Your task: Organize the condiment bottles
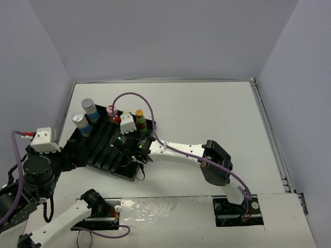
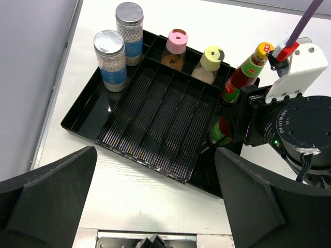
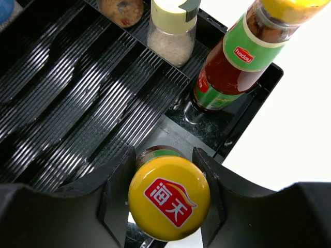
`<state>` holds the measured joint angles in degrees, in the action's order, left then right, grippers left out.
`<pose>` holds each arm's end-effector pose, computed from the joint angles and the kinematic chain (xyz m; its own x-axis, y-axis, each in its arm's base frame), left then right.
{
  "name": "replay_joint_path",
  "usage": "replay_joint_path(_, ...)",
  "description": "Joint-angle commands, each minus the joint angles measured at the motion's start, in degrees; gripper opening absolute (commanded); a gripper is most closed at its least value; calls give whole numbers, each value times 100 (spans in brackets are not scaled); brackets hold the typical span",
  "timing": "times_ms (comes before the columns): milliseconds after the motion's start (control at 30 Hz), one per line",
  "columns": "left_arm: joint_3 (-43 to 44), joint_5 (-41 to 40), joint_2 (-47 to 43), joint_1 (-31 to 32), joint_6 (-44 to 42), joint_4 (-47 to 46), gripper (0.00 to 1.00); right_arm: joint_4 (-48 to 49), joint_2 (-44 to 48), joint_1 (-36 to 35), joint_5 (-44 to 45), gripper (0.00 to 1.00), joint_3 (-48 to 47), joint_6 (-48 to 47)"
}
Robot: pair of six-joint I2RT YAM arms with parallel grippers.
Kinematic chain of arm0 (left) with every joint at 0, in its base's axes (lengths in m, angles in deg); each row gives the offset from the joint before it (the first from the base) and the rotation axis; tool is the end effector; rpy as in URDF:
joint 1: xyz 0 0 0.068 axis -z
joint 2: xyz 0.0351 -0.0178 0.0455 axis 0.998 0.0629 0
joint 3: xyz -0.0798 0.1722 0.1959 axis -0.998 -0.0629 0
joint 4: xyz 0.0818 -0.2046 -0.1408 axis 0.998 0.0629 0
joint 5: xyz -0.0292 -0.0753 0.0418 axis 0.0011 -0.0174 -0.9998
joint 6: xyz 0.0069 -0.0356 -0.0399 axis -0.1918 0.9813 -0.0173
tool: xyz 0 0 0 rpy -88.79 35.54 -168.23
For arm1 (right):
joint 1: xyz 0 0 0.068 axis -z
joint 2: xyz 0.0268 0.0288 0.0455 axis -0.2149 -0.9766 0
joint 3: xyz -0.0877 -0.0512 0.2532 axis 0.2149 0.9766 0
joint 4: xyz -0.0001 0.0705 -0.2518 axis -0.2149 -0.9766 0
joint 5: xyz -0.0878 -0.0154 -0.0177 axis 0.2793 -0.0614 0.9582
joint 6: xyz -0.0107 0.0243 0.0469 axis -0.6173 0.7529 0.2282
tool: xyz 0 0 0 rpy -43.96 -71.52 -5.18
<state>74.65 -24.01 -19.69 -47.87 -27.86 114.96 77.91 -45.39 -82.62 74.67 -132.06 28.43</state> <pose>0.0196 0.0081 0.4227 -0.3005 -0.2466 -0.9213 0.0141 0.9647 -0.2628 0.1847 0.4489 0.2605 -0.4497 -0.0344 -0.8925 -0.3940 0.9044 0.1637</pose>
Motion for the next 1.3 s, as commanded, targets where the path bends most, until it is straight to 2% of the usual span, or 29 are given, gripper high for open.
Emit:
replay_joint_path(0,145,-106,108,24,61,-128,95,698,197,-67,344,0,-49,183)
replay_joint_path(133,140,-106,121,24,61,-127,95,716,195,-87,344,0,-7,199)
replay_joint_path(200,147,-113,122,24,61,-131,95,716,204,-96,351,5,10,202)
replay_joint_path(300,148,-124,130,24,61,-133,95,716,241,-116,379,17,40,202)
replay_joint_path(400,146,-118,133,24,59,-121,95,679,284,-130,395,43,77,238)
replay_joint_path(467,140,-124,145,24,52,-133,95,605,303,-148,414,53,78,275)
replay_joint_path(667,140,-133,174,24,44,-136,95,349,377,-198,491,67,10,333)
replay_joint_path(867,127,-167,174,24,44,-124,95,231,576,-315,541,74,-4,295)
replay_joint_path(1033,117,-203,161,24,44,-107,95,172,941,-454,532,83,89,219)
replay_joint_path(1200,114,-211,138,24,62,-99,95,171,1444,-485,601,97,337,153)
replay_joint_path(1267,124,-205,130,24,70,-102,95,169,1666,-485,637,100,429,84)
